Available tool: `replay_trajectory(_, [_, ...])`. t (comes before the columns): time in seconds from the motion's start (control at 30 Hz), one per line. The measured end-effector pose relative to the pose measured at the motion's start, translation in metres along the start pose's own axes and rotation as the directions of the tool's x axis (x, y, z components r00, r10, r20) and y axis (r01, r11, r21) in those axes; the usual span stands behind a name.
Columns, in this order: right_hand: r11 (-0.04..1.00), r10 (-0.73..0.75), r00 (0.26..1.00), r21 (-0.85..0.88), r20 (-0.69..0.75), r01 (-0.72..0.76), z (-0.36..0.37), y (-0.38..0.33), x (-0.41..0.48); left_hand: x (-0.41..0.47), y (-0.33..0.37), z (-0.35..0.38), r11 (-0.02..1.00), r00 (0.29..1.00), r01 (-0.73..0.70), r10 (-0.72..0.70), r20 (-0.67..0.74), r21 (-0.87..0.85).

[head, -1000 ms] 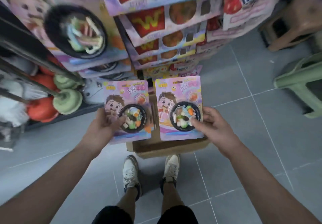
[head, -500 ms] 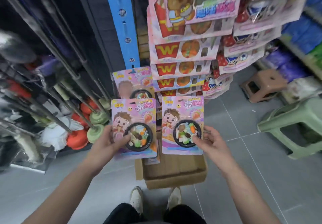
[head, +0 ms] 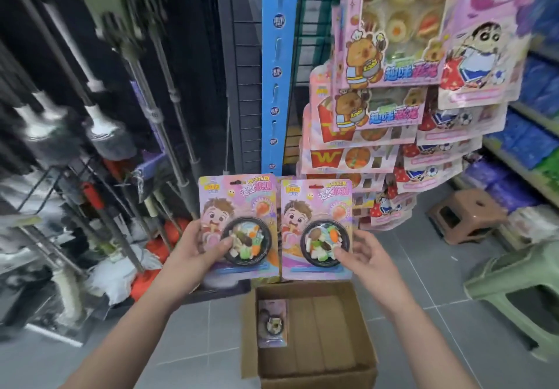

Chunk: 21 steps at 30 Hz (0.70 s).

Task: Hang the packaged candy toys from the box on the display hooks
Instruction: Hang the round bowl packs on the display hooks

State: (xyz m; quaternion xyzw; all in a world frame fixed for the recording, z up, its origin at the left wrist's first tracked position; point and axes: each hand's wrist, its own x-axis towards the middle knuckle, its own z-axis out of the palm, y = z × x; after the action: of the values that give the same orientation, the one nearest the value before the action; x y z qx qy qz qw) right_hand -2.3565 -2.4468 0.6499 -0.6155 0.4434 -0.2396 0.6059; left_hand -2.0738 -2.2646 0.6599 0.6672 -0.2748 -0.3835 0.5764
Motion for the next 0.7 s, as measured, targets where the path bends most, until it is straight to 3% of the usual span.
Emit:
replay_trajectory(0.4, [0.999,-0.031,0.999,-0.029,-0.034,0.03,0.05,-0.028,0.032,0.031,0.009,-0.041,0.993,0.999,-0.053,0.052,-0.018,-0.103])
replay_trajectory(0.7, [0.993,-0.107,0.989,-0.042,0.105,0.111,0.073,-0.062,0.062,0.027,0.042,-0.047,0.989,0.987,-0.131,0.125,-0.105,-0.062])
